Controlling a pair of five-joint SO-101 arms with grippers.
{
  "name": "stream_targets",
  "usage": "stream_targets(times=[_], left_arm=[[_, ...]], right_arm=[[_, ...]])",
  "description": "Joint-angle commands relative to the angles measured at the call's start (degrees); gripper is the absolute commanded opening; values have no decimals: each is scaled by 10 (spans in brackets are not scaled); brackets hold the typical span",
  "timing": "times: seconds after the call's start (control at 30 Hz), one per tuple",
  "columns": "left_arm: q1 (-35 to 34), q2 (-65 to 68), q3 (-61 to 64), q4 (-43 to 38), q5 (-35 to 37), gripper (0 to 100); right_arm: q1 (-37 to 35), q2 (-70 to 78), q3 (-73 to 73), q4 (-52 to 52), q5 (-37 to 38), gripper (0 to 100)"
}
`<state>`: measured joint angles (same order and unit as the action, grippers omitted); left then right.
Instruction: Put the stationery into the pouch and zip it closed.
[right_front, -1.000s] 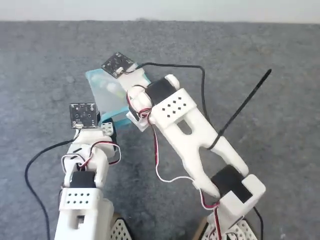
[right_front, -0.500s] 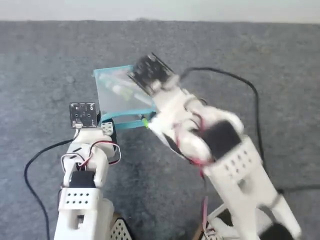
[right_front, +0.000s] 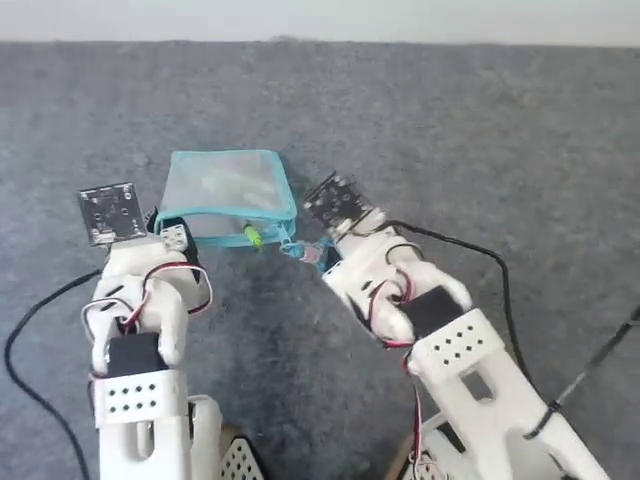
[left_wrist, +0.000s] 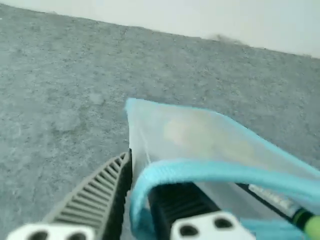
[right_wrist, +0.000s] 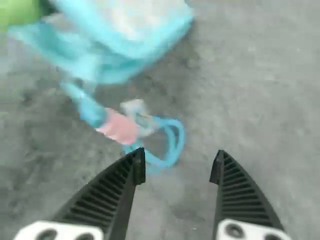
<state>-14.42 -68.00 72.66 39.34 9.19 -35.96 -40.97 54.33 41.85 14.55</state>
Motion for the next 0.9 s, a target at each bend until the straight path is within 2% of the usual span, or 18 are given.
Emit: stream_targets(times=[0.0, 0.03, 0.13, 0.3, 0.43, 0.57, 0.7, 0.73, 0.8, 0.83, 0.87], left_arm=[[69, -1, -40, 37, 11, 12], [70, -1, -46, 39, 9, 12], [9, 2, -67, 35, 12, 12], [113, -5, -22, 35, 7, 12], [105, -27, -17, 38, -4, 12], [167, -37, 14, 35, -11, 12], [69, -47, -18, 35, -16, 12], [79, -45, -9, 37, -5, 12], [156, -40, 24, 35, -8, 12], [193, -42, 36, 34, -25, 12], [199, -47, 30, 37, -49, 12]], right_arm=[[-33, 22, -5, -15, 8, 223], [-36, 23, -6, -15, 8, 223], [-41, 23, -8, -15, -3, 223], [-58, 29, -20, -27, -35, 223], [-44, 29, -19, -26, -35, 223], [-41, 28, -20, -26, -35, 221], [-29, 29, -14, -24, -34, 221], [-27, 29, -14, -26, -34, 221], [-28, 29, -17, -27, -34, 221], [-29, 29, -17, -27, -34, 221], [-30, 29, -16, -22, -34, 221]])
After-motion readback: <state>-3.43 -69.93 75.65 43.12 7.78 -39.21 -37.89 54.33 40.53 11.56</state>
